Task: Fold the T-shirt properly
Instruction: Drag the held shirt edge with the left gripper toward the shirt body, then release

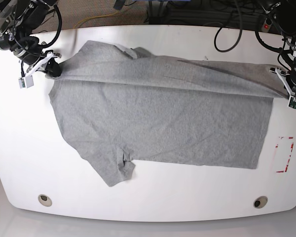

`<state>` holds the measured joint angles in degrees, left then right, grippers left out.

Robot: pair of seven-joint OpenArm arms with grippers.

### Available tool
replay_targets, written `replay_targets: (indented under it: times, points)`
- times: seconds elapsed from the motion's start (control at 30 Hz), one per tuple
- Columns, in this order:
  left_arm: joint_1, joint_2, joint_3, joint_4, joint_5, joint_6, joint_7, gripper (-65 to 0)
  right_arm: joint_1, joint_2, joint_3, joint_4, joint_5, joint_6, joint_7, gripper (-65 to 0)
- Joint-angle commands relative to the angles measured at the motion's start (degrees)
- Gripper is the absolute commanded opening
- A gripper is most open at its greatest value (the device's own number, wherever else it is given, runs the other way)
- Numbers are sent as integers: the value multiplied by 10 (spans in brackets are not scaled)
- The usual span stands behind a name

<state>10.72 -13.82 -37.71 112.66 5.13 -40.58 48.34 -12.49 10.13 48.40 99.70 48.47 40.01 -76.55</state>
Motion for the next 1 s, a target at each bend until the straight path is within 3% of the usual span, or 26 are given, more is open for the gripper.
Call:
replay_targets:
  times: [0.0, 0.2, 0.43, 0.7, 0.97]
  points:
    - [-28, -13, 7, -13, 14, 6, -6, -640, 4, 9, 5, 8, 10, 0, 11, -650]
    - [-104, -13, 51, -93, 63, 6, -8, -640, 5, 13, 9, 7, 8, 0, 12, -650]
    - [-139, -30, 95, -164, 60, 6, -9, -640, 7, 13, 4, 7, 8, 0, 34, -650]
    - [-178, -42, 98, -243, 60, 6, -11, -640, 22, 12, 3, -15, -10, 0, 41, -650]
    - [-188, -53, 110, -324, 62, 6, -90, -639, 49, 13, 3, -42, -33, 0, 49, -650]
